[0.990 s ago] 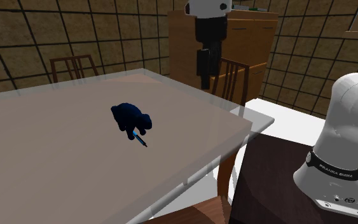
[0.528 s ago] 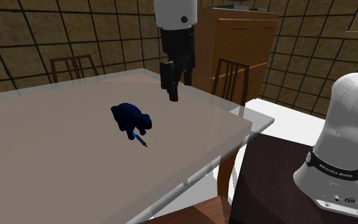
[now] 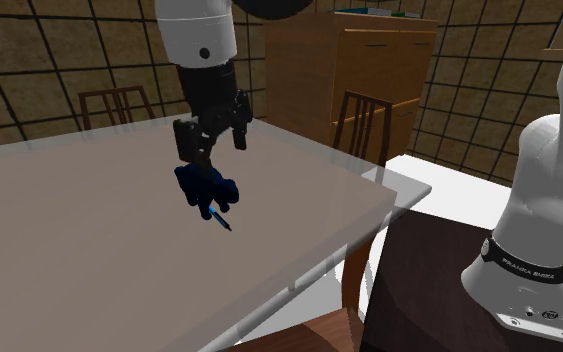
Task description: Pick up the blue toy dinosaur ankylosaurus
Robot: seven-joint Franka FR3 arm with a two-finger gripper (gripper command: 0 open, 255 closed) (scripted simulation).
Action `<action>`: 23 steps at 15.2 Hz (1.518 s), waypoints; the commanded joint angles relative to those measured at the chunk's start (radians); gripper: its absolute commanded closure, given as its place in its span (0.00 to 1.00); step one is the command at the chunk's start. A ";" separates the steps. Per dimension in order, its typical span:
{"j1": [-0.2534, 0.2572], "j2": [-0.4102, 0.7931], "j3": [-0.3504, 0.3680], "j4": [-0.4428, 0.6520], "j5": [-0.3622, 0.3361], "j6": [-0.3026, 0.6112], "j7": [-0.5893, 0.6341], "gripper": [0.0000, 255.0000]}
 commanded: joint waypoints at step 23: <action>0.025 0.087 0.001 0.038 -0.051 0.038 0.053 1.00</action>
